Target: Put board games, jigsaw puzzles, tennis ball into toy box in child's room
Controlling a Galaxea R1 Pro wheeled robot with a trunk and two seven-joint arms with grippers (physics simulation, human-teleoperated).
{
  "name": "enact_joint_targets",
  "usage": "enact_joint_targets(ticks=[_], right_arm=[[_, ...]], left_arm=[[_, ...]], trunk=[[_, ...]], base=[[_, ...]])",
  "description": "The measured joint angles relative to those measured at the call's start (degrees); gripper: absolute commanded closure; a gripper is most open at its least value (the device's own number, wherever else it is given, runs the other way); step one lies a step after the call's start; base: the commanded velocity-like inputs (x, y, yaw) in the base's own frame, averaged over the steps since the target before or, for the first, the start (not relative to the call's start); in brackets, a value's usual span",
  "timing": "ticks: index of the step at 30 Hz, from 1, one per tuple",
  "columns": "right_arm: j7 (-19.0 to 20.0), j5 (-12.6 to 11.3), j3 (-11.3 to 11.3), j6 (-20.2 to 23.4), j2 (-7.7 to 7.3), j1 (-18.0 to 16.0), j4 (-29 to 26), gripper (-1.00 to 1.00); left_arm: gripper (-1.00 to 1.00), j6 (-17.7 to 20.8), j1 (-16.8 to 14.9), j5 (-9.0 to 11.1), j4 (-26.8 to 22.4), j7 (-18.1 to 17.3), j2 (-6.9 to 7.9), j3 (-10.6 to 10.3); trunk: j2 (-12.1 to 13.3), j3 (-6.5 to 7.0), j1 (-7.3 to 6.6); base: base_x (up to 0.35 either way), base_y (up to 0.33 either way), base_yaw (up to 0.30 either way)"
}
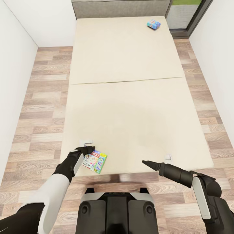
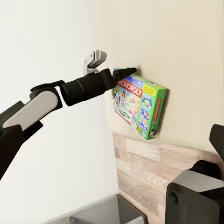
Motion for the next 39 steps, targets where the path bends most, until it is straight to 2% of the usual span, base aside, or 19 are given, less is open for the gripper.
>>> enact_joint_targets(ticks=[21, 39], right_arm=[[0.0, 0.0, 0.0, 0.0, 0.00, 0.0, 0.0, -1.00], [0.0, 0.0, 0.0, 0.0, 0.00, 0.0, 0.0, -1.00]], left_arm=[[-1.00, 0.0, 0.0, -0.1, 0.0, 0.1, 0.00, 0.0], [-1.00, 0.0, 0.0, 0.0, 0.0, 0.0, -0.01, 0.0]], trunk=[[0.0, 0.00, 0.00], [0.0, 0.00, -0.01]], base=[[-0.061, -0.031, 0.000], [-0.006, -0.004, 0.000]])
